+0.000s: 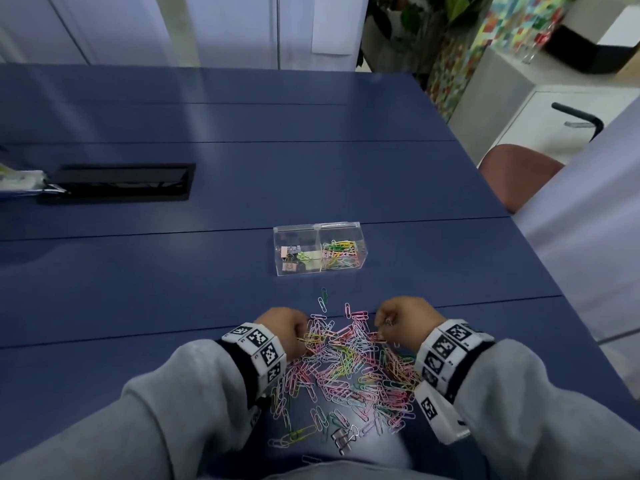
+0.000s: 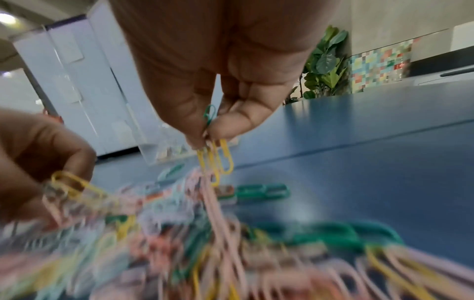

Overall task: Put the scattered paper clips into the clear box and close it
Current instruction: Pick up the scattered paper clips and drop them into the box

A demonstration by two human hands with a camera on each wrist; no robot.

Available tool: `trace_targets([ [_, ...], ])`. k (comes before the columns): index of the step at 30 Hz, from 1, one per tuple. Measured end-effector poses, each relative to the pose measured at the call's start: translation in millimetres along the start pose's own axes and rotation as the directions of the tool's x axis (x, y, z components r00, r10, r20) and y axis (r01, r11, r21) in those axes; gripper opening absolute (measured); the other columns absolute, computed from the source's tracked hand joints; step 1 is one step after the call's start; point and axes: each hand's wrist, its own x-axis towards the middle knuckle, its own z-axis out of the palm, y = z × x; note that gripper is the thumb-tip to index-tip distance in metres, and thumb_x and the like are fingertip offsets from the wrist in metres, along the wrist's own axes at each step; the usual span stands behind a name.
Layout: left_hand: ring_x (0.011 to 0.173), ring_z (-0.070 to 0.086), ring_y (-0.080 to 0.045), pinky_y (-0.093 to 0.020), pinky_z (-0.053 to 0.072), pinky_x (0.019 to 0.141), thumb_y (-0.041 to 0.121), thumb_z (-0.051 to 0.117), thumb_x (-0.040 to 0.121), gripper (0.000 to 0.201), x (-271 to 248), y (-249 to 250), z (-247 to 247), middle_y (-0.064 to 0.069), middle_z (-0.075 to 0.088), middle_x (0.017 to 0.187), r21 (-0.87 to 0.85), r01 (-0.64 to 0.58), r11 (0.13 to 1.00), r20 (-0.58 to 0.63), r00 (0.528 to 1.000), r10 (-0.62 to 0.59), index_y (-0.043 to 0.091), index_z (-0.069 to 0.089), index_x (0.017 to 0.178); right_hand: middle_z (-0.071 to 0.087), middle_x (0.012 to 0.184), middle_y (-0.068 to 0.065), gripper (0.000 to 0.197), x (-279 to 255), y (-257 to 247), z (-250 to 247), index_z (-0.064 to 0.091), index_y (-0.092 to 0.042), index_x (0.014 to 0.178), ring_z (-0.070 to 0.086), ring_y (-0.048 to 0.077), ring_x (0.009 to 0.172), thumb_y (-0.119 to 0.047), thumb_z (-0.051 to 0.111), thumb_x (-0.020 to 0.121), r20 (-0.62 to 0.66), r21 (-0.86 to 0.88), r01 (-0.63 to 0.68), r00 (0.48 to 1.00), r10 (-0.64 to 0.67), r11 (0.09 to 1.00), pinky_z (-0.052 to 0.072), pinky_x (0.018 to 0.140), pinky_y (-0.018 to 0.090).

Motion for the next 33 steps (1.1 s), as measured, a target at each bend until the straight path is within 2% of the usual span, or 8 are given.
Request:
trace_targets([
  [6,0.056,0.054,-0.003,-0.016,0.047,0.054,0.016,0.069,0.077,0.023,-5.8,-10.0,-9.9,0.011,0.057,0.064,-0.226,0.021,0.974,-0.068,0.997,-0.038,0.027,0.054,0.064,0.061,0.043,-0.019,0.023,23.8,-19.6,-44.0,0.063,-0.024,0.064,0.052,-0.007,0.040,-0.006,0.068,0.077,-0.269,0.413,0.121,0.963,-0.006,0.902,0.042,0.047,0.006],
  [8,0.050,0.054,0.000,-0.013,0.044,0.049,0.016,0.070,0.077,0.023,-9.5,-13.3,-15.5,0.010,0.058,0.062,-0.285,0.015,0.958,-0.086,0.995,-0.041,0.027,0.055,0.065,0.060,0.043,-0.020,0.026,40.9,-27.5,-53.8,0.062,-0.024,0.063,0.053,-0.006,0.040,-0.003,0.067,0.077,-0.382,0.512,0.189,0.924,0.025,0.838,0.045,0.051,0.009],
  [11,0.043,0.057,0.004,-0.013,0.047,0.049,0.014,0.073,0.077,0.022,-14.9,-18.2,-24.3,0.006,0.062,0.060,-0.380,0.019,0.925,-0.097,0.993,-0.061,0.025,0.057,0.065,0.060,0.051,-0.012,0.023,65.2,-40.2,-60.8,0.061,-0.025,0.065,0.054,-0.006,0.044,-0.007,0.067,0.078,-0.484,0.517,0.227,0.873,0.063,0.825,0.043,0.052,0.008],
  [14,0.053,0.065,-0.007,-0.023,0.054,0.058,0.015,0.074,0.075,0.022,-17.2,-20.0,-34.6,0.001,0.068,0.061,-0.440,0.017,0.898,-0.136,0.987,-0.085,0.024,0.058,0.064,0.059,0.065,-0.010,0.014,83.9,-51.6,-58.5,0.064,-0.022,0.075,0.055,0.004,0.060,-0.010,0.063,0.082,-0.479,0.428,0.207,0.878,0.026,0.880,0.043,0.057,0.011],
  [18,0.053,0.057,-0.011,-0.024,0.049,0.058,0.016,0.075,0.074,0.023,-12.5,-12.8,-52.9,0.005,0.062,0.058,-0.483,-0.024,0.875,-0.228,0.969,-0.099,0.023,0.057,0.061,0.065,0.084,-0.001,0.013,96.1,-59.3,-50.4,0.068,-0.018,0.093,0.059,0.013,0.079,-0.012,0.059,0.086,-0.386,0.278,0.126,0.923,-0.010,0.952,0.052,0.081,0.028],
  [23,0.054,0.056,-0.014,-0.031,0.050,0.064,0.012,0.074,0.074,0.028,19.1,6.0,-76.9,0.004,0.060,0.054,-0.509,-0.110,0.854,-0.348,0.933,-0.087,0.023,0.053,0.058,0.068,0.111,0.003,0.024,94.9,-53.1,-47.1,0.068,-0.017,0.105,0.063,0.018,0.098,-0.008,0.053,0.089,-0.318,0.256,0.144,0.946,-0.057,0.956,0.045,0.082,0.021],
  [29,0.071,0.066,-0.019,-0.032,0.055,0.071,0.018,0.071,0.075,0.025,66.8,48.5,-96.0,0.003,0.064,0.068,-0.444,-0.145,0.884,-0.467,0.879,-0.090,0.024,0.052,0.061,0.065,0.108,0.000,0.024,73.7,-29.6,-49.1,0.069,-0.017,0.103,0.057,0.008,0.092,-0.007,0.056,0.086,-0.354,0.287,0.184,0.932,-0.074,0.940,0.039,0.081,0.016],
  [33,0.077,0.059,-0.016,-0.024,0.045,0.068,0.019,0.066,0.082,0.007,86.7,61.3,-92.5,0.003,0.064,0.079,-0.315,-0.090,0.945,-0.438,0.897,-0.061,0.022,0.061,0.079,0.063,0.098,-0.003,0.018,57.1,-9.3,-42.7,0.070,-0.017,0.100,0.058,0.007,0.090,-0.011,0.059,0.086,-0.321,0.259,0.170,0.944,-0.081,0.951,0.040,0.082,0.015],
])
